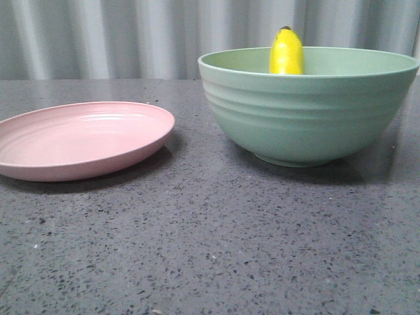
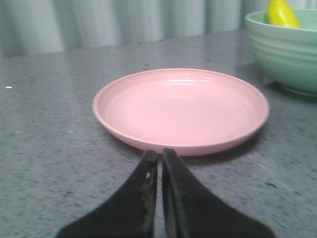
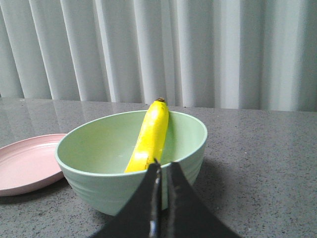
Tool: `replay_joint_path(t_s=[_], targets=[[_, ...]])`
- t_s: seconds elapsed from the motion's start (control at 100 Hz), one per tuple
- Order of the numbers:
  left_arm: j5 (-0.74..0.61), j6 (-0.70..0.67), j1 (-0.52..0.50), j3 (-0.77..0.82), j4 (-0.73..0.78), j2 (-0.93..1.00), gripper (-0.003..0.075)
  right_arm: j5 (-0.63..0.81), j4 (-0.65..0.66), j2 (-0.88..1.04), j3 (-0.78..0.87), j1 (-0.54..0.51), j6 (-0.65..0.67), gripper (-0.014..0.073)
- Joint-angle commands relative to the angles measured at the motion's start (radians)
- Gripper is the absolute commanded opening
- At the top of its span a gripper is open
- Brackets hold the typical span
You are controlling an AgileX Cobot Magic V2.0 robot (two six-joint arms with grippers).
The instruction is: Transfer banana from pink plate to green bowl
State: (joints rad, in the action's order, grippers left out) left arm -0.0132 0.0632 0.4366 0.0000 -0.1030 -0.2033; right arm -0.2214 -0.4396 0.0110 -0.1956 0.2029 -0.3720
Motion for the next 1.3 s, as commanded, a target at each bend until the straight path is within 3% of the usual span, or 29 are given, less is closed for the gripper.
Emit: replay_joint_path(t_s=[0.0,0.2,0.46,1.29], targets=[[-0.083,0.002,-0.095,0.011,0.002,-0.002,-0.002,0.072,0.001,0.017,-0.023,-0.006,-0.011,-0.0071],[0.047,0.002,-0.262,0.011,0.028,0.074,-0.002,0.072,0.001,0.017,-0.023,-0.006,-0.011,-0.0071],[0.269,0.002,-0.353,0.011,0.028,0.23,-0.002,0.072,0.001,0.017,-0.023,-0.006,-0.011,-0.0071],[0.271,0.002,-0.357,0.011,0.028,0.232,-0.002,0.072,0.001,0.017,-0.023,-0.006,-0.011,-0.0071]])
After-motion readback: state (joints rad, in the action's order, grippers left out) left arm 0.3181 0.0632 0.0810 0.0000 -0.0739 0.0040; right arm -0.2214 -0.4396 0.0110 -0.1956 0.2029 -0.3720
